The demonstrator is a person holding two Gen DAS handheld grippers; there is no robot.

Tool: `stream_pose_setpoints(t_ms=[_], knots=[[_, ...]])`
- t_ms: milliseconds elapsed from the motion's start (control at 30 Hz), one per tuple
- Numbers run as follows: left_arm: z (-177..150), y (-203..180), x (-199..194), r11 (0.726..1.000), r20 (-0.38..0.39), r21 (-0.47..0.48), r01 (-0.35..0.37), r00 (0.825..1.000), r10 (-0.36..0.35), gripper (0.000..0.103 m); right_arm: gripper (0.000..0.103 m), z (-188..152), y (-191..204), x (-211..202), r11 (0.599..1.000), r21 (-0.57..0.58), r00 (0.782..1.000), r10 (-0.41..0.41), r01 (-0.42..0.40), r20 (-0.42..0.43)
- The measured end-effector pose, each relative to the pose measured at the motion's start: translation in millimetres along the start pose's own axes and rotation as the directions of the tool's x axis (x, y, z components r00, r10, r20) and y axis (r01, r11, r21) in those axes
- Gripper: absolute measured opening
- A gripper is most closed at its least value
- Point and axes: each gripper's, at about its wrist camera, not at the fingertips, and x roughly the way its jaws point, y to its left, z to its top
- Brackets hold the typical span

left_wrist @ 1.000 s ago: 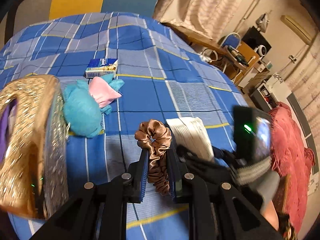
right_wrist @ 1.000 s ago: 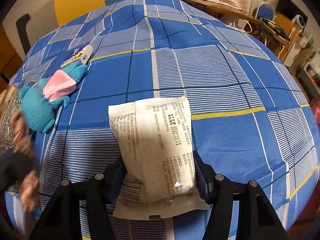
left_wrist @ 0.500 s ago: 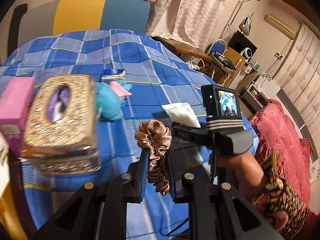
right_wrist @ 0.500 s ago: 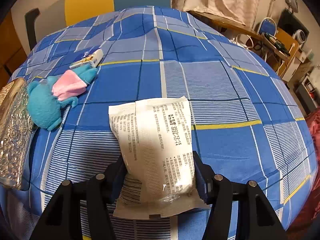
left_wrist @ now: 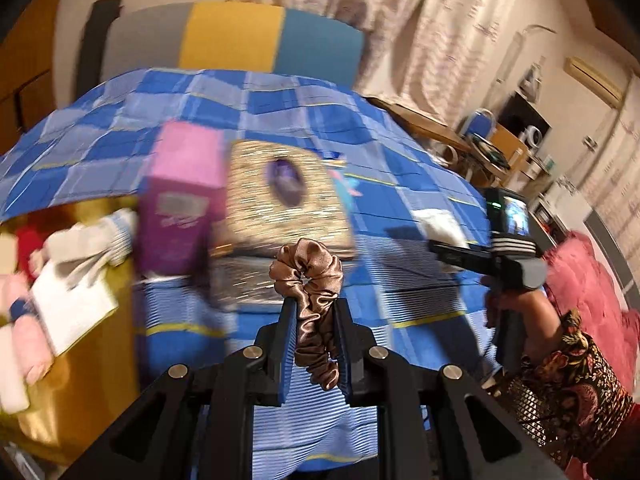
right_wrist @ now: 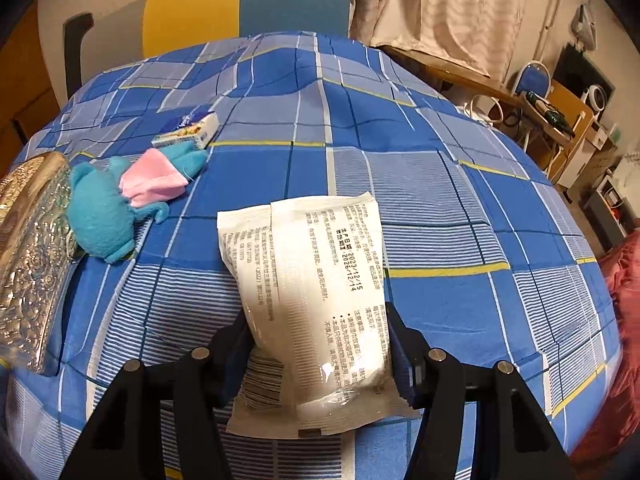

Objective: Organize soft objects
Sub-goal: 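Drop the scrunchie into the gold tin with the left tool while the right holds the packet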

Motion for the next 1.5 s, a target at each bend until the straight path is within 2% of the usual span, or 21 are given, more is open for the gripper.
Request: stream_pose_setpoints(t_ms=[267,467,800,900,967,1000,1033,1100,1233,1333,1500], knots=[[-18.2,76.2,-25.0,0.989,-0.025,-0.119,-0.083,0.996,0.080,0.017,0.061,-1.1,1.2,-1.5,1.000,0.001,1.000,-0.006,0.006,0.011],[-32.6,112.5,-26.0,0.978,-0.078,-0.151,-0.145,0.988,0.135,0.017,0.061,0.2,0.2,-8.8,1.000,0.008,0.999,-0.018,0.017,0.044],[-22.6,168.3,-1.4,0.951,-0.124,-0.186,-0.247,0.966,0.227,0.018,0.061,1.5,-12.8,-16.6,0.997,0.076,0.998,-0.019,0.014,0.058],[-19.5,181.1,11.5,0.937,-0.156,-0.189,-0.293,0.951,0.266,0.018,0.061,0.3,-15.8,-15.7,0.996,0.091,0.998,-0.027,0.022,0.054],[-20.5,187.4,15.6,0.922,-0.174,-0.191,-0.337,0.936,0.306,0.026,0.061,-0.4,-18.3,-15.1,0.995,0.097,0.998,-0.029,0.024,0.051],[-21.3,189.7,16.5,0.913,-0.183,-0.194,-0.358,0.928,0.325,0.037,0.061,-0.7,-19.5,-14.8,0.994,0.103,0.998,-0.031,0.025,0.050],[-22.9,193.1,16.7,0.901,-0.193,-0.202,-0.384,0.918,0.348,0.043,0.061,-0.9,-20.1,-14.7,0.994,0.106,0.998,-0.031,0.026,0.050],[-25.8,197.7,13.9,0.884,-0.198,-0.224,-0.411,0.907,0.372,0.045,0.061,-1.3,-22.3,-14.8,0.993,0.113,0.998,-0.035,0.029,0.053],[-34.7,205.2,-0.5,0.870,-0.173,-0.286,-0.401,0.915,0.365,0.050,0.061,-1.5,-25.6,-17.0,0.990,0.135,0.997,-0.036,0.027,0.065],[-42.1,204.8,-16.5,0.873,-0.126,-0.333,-0.355,0.935,0.332,0.050,0.061,-2.2,-27.4,-23.6,0.987,0.158,0.996,-0.028,0.014,0.089],[-50.2,200.4,-36.9,0.884,-0.064,-0.349,-0.311,0.949,0.308,0.050,0.061,-3.4,-20.5,-42.2,0.989,0.147,0.989,0.008,-0.030,0.150]])
